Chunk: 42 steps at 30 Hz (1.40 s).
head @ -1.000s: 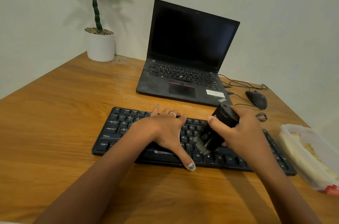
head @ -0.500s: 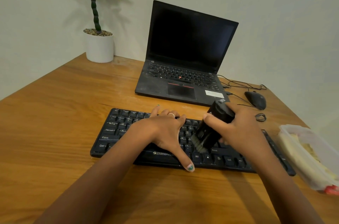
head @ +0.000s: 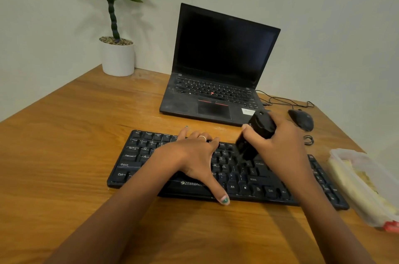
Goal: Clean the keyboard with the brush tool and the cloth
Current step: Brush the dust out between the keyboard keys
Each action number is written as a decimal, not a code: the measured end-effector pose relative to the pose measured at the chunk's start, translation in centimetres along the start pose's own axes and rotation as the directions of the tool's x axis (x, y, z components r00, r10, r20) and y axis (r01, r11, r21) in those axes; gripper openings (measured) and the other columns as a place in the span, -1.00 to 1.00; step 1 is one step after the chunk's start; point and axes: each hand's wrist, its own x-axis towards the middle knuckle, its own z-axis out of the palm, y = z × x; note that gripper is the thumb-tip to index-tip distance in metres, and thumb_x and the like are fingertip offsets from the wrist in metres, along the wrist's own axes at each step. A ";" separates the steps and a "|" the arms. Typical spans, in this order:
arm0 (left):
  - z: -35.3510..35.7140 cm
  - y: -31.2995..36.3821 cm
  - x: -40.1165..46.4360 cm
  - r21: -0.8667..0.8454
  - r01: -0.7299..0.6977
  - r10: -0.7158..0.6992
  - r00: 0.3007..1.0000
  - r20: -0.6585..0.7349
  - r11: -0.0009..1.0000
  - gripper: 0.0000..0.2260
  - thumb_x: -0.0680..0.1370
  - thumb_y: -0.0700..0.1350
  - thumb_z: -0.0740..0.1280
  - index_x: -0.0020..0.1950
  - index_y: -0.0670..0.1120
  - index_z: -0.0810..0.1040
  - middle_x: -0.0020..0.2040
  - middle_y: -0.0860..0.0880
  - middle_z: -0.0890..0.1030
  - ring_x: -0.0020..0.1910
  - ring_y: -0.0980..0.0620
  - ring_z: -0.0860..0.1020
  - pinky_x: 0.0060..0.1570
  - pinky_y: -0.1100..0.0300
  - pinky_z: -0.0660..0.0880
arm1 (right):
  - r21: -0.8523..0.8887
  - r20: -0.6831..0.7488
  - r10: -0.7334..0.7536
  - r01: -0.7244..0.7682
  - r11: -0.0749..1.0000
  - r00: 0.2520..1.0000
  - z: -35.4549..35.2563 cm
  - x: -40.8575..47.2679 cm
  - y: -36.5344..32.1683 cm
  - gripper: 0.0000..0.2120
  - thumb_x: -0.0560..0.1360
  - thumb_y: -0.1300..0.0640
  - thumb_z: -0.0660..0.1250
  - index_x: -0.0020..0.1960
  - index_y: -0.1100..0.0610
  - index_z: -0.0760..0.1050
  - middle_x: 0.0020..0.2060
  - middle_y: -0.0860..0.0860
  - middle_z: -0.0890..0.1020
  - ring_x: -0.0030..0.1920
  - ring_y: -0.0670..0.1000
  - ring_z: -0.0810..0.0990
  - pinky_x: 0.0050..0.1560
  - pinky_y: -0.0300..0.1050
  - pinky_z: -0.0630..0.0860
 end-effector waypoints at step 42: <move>-0.1 0.0 -0.1 0.062 0.071 -0.070 0.997 -0.022 0.996 0.20 0.22 0.51 0.36 0.59 -0.05 -0.15 0.59 -0.10 0.01 0.56 -0.10 -0.12 0.40 -0.23 -0.42 | 0.163 -0.048 0.000 0.007 0.987 0.999 4.3 3.0 1.1 -0.78 0.45 -0.02 0.37 -0.12 0.14 0.48 -0.33 -0.06 0.55 -0.30 -0.09 0.55 -0.33 -0.16 0.53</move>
